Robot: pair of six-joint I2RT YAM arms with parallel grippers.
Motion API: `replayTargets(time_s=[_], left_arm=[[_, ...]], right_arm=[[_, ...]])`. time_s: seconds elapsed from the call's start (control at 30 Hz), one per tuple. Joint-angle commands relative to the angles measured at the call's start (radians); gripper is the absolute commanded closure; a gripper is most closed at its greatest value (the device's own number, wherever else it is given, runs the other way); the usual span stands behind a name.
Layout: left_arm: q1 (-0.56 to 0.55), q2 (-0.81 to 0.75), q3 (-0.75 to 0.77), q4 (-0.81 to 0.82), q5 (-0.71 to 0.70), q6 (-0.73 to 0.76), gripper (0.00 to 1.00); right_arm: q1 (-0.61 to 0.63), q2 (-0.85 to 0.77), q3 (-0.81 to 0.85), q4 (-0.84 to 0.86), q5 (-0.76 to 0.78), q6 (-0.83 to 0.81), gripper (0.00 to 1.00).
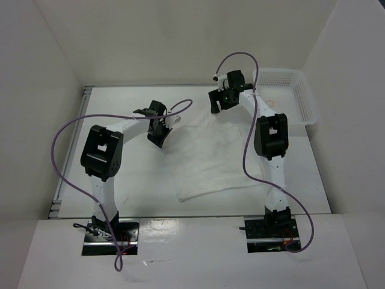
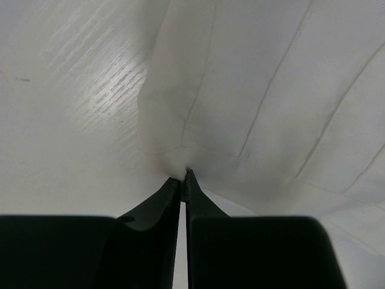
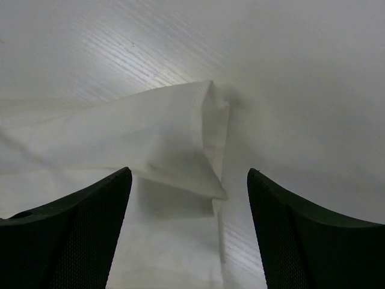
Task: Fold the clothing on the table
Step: Fold the skirt
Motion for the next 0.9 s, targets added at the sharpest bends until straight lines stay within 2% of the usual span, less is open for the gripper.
replayTargets(time_s=[0.0,0.33,0.43,0.47,0.57,0.6,0.67,0.7,0.83,0.87], left_arm=[[-0.017,-0.045,-0.009,-0.004,0.009,0.024,0.89],[-0.028,-0.045,-0.027,0.005,0.0,0.024,0.89],[-0.028,-0.054,-0.027,0.005,0.0,0.024,0.89],[-0.028,-0.054,-0.027,0.005,0.0,0.024,0.89],[-0.028,-0.054,-0.027,0.005,0.0,0.024,0.89],[-0.028,-0.054,-0.027,0.005,0.0,0.024,0.89],[-0.028,-0.054,-0.027,0.005,0.0,0.024,0.89],[-0.028,-0.054,-0.027,0.005,0.0,0.024,0.89],[-0.028,-0.054,-0.027,0.005,0.0,0.024,0.89],[-0.028,-0.054,-0.018,0.005,-0.011,0.024,0.89]], right_arm=[[0.006,0.056,0.086,0.029,0.0,0.007,0.18],[0.015,0.127,0.129,0.009,0.0,0.017,0.18],[0.015,0.148,0.129,0.0,0.0,0.007,0.25],[0.015,0.148,0.129,0.0,-0.009,0.007,0.35],[0.024,0.168,0.14,-0.02,-0.009,-0.002,0.51],[0.036,0.168,0.14,-0.02,-0.009,-0.002,0.61],[0.047,0.168,0.15,-0.036,0.006,-0.02,0.7],[0.059,0.168,0.15,-0.045,0.006,-0.031,0.78],[0.099,0.168,0.15,-0.056,0.046,-0.04,1.0],[0.099,0.155,0.15,-0.056,0.058,-0.04,1.0]])
